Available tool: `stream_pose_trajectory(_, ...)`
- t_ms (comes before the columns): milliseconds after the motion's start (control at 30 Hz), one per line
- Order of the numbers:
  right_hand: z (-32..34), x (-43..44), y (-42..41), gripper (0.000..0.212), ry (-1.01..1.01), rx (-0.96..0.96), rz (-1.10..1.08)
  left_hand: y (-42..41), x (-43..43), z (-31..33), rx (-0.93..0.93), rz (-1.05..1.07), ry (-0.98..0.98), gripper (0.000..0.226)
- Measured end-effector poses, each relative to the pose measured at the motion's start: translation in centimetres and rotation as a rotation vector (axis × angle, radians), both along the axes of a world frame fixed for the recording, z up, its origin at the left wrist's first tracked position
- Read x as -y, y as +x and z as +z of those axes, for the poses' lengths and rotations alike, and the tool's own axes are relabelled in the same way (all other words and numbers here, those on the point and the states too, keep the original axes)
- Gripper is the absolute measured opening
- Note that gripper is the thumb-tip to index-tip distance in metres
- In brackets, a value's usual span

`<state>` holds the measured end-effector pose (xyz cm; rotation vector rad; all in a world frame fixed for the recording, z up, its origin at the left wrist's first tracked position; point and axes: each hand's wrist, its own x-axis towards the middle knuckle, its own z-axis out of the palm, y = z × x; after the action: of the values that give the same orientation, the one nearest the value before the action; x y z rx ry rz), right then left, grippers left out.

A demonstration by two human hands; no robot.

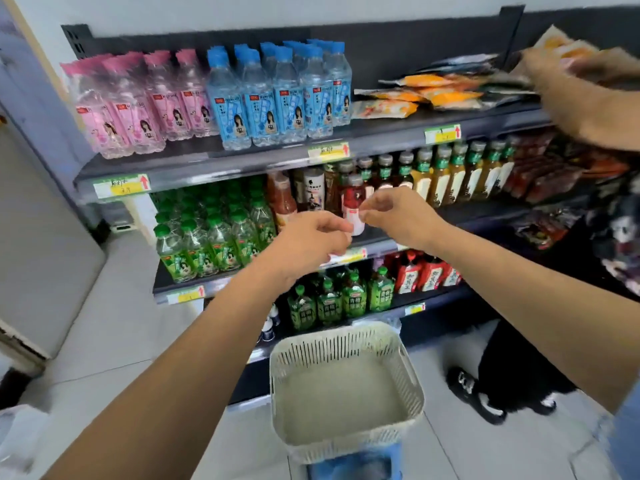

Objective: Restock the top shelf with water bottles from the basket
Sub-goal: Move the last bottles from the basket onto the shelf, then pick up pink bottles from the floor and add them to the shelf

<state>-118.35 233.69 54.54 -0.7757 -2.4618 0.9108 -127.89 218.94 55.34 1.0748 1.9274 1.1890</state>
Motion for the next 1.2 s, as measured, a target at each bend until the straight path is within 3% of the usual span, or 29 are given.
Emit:
stream_pose_trajectory(267, -7.5, 9.4, 10.9, 0.014, -0.083, 0.239, -0.189, 4.6, 7.7, -6.5, 0.014, -0.175, -0.154, 0.01)
stream_pose_trajectory(400, -9.8, 12.1, 16.3, 0.025, -0.094, 0.43, -0.298, 9.0, 8.0, -9.5, 0.038, -0.299, -0.204, 0.016)
stream_pose_trajectory(733, -21.4, 14.5, 29.3, 0.023, -0.32, 0.557, -0.51, 21.1, 6.3, -18.6, 0.086, -0.511, -0.272, 0.015)
stream_pose_trajectory(900, -31.5, 15.9, 36.1, 0.021, -0.43, 0.562, -0.563, 27.0, 6.2, -27.8, 0.126, -0.521, -0.313, 0.022)
stream_pose_trajectory(1200, -57.1, 18.6, 43.4, 0.024, -0.542, 0.574, -0.611, 34.7, 7.1, -52.8, 0.145, -0.503, -0.4, 0.022)
